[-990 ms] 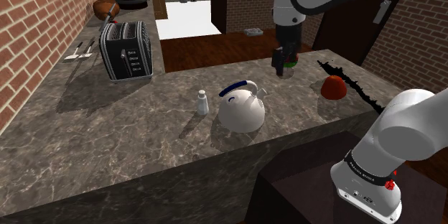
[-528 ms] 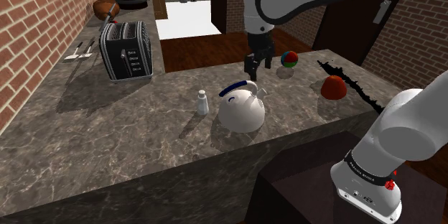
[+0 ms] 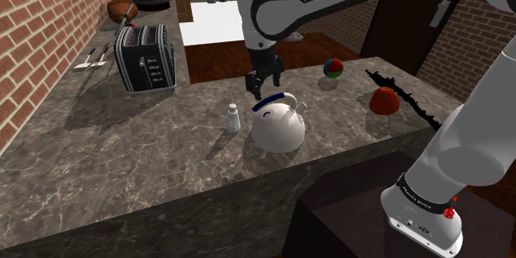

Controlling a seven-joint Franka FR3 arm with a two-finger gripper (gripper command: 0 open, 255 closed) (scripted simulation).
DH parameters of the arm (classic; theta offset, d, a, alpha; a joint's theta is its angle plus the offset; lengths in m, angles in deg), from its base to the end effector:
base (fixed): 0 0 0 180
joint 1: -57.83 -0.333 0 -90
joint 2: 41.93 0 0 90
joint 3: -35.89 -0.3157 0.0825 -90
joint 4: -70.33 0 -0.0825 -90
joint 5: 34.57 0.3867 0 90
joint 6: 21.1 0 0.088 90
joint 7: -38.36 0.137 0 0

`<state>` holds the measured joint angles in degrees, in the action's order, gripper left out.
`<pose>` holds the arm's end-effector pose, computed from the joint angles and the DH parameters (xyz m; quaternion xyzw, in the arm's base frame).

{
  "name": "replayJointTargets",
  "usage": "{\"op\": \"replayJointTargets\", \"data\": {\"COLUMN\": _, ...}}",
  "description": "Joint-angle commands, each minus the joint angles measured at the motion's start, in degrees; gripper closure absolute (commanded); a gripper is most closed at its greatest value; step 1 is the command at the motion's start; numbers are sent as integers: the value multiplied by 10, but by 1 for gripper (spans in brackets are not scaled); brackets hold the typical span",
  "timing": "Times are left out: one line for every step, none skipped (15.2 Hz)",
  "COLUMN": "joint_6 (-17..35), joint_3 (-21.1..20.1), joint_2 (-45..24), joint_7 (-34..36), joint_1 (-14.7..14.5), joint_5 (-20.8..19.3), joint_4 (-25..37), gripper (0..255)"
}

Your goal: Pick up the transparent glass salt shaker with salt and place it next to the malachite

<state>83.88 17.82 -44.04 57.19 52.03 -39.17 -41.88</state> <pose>0.5024 0.2116 0.4131 0.9946 0.0576 -0.0632 0.0592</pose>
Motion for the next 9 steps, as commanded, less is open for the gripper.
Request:
{"op": "replayJointTargets", "data": {"joint_6": -4, "joint_3": -7, "joint_2": -42, "joint_7": 21, "joint_1": -9, "joint_5": -10, "joint_4": 43, "gripper": 0}}
{"op": "replayJointTargets", "data": {"joint_6": -5, "joint_3": -9, "joint_2": -64, "joint_7": 30, "joint_1": -14, "joint_5": -16, "joint_4": 65, "gripper": 0}}
{"op": "replayJointTargets", "data": {"joint_6": -6, "joint_3": -11, "joint_2": -87, "joint_7": 39, "joint_1": -19, "joint_5": -22, "joint_4": 89, "gripper": 0}}
{"op": "replayJointTargets", "data": {"joint_6": -9, "joint_3": -12, "joint_2": -111, "joint_7": 47, "joint_1": -25, "joint_5": -28, "joint_4": 113, "gripper": 0}}
{"op": "replayJointTargets", "data": {"joint_6": -12, "joint_3": -13, "joint_2": -134, "joint_7": 55, "joint_1": -31, "joint_5": -35, "joint_4": 139, "gripper": 0}}
{"op": "replayJointTargets", "data": {"joint_6": -16, "joint_3": -14, "joint_2": -158, "joint_7": 63, "joint_1": -37, "joint_5": -41, "joint_4": 166, "gripper": 0}}
{"op": "replayJointTargets", "data": {"joint_6": -21, "joint_3": -14, "joint_2": -182, "joint_7": 70, "joint_1": -44, "joint_5": -47, "joint_4": 194, "gripper": 0}}
{"op": "replayJointTargets", "data": {"joint_6": -27, "joint_3": -13, "joint_2": -207, "joint_7": 76, "joint_1": -52, "joint_5": -53, "joint_4": 223, "gripper": 0}}
{"op": "replayJointTargets", "data": {"joint_6": -34, "joint_3": -13, "joint_2": -232, "joint_7": 82, "joint_1": -60, "joint_5": -59, "joint_4": 255, "gripper": 0}}
